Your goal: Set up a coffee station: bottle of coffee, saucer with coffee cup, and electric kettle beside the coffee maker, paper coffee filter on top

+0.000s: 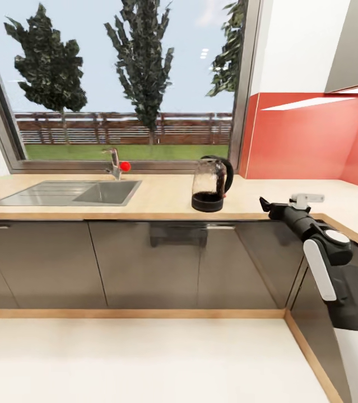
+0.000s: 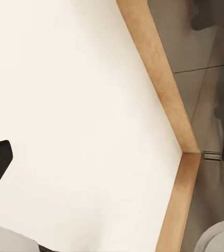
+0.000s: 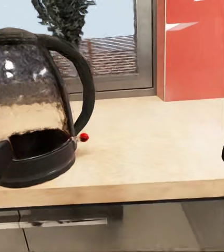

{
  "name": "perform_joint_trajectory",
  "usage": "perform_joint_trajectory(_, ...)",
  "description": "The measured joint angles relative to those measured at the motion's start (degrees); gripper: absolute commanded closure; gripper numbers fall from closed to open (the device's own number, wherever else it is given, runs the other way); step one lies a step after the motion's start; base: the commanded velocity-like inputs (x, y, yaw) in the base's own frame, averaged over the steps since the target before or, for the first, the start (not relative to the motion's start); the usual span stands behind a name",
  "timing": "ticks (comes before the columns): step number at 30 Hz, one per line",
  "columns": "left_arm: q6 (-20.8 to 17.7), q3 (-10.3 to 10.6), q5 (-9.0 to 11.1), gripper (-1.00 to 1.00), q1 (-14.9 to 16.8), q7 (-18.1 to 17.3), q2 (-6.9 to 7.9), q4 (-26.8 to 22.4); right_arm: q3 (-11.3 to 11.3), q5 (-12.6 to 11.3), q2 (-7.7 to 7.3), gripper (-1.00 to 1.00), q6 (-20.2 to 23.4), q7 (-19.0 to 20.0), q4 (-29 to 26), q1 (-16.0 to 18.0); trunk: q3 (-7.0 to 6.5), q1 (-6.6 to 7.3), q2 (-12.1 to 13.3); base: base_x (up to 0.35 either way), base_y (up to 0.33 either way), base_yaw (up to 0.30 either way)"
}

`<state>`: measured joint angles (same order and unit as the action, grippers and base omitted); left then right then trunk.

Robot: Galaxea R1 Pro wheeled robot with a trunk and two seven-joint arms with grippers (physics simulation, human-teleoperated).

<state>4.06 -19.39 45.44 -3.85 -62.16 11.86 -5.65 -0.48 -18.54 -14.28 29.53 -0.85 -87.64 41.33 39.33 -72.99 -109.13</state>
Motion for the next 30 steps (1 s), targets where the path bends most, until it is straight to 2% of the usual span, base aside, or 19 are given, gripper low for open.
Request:
perform_joint_trajectory(4,0.0,-0.34,-0.05,-1.0,0.0,-0.03,0.0,-0.01,2.95,-0.04,0.09,-1.0,0.16,-1.49,0.09,0.02,0.0,-0.01,0.0,0.035,-0.033,0.0)
perform_joint_trajectory(8,0.0,-0.4,-0.04,-1.0,0.0,-0.02,0.0,0.03,4.11,-0.04,0.13,-1.0,0.14,-1.62,0.08,0.03,0.0,-0.01,0.0,0.077,-0.066,0.0)
perform_joint_trajectory(30,-0.08,-0.86,-0.08,-1.0,-0.01,-0.03,0.01,0.08,4.85,-0.25,0.56,-1.0,0.21,-1.7,0.07,0.03,0.0,0.0,0.0,0.145,-0.079,0.0)
